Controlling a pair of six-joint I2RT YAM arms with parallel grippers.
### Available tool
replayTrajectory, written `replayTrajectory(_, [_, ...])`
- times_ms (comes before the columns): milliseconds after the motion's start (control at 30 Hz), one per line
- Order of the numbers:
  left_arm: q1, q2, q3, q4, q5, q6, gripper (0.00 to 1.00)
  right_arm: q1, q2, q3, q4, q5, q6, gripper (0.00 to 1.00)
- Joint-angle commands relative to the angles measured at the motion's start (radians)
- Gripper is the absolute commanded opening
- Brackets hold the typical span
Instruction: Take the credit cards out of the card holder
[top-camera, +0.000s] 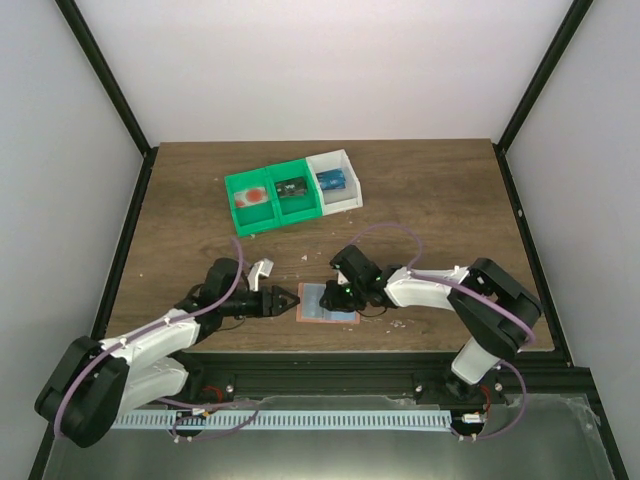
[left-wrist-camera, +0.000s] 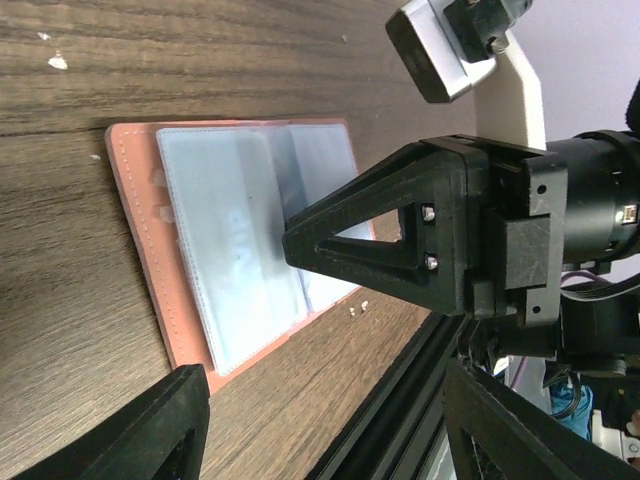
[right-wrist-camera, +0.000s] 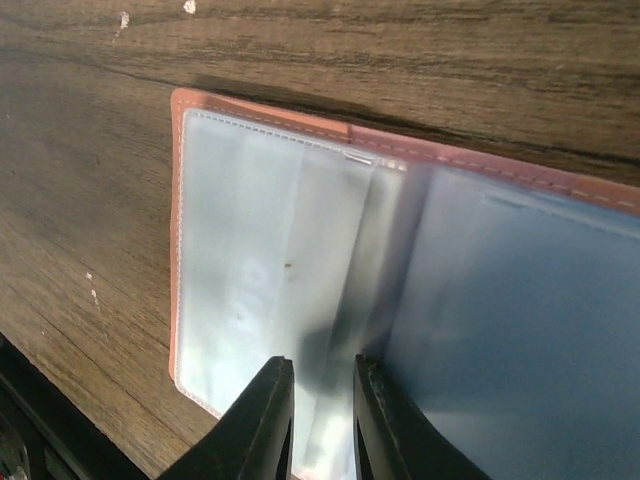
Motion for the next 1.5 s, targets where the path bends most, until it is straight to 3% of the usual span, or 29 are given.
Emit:
replayTrajectory(0, [-0.004,0.018,-0.015,0.049,-0.009,0.001,0.65,0.016,0.026,0.019,-0.029,0.031,-0.012,0.19])
replayTrajectory(400, [-0.003,-0.002,-0.044,0.024,-0.122,-0.02,0.51,0.055,0.072,0.016,0.055,-0.032,-0.003,0.11])
replayTrajectory(1100, [-0.002,0.146,-0.099,0.225,-0.077,-0.103,0.46,0.091,0.102,-0.017,0.139,-0.07,0.032,0.08])
replayTrajectory(1467, [-0.002,0.182,-0.101,0.25,-0.073,-0.104,0.41,0.092,0.102,-0.024,0.152,-0.077,0.035,0.08])
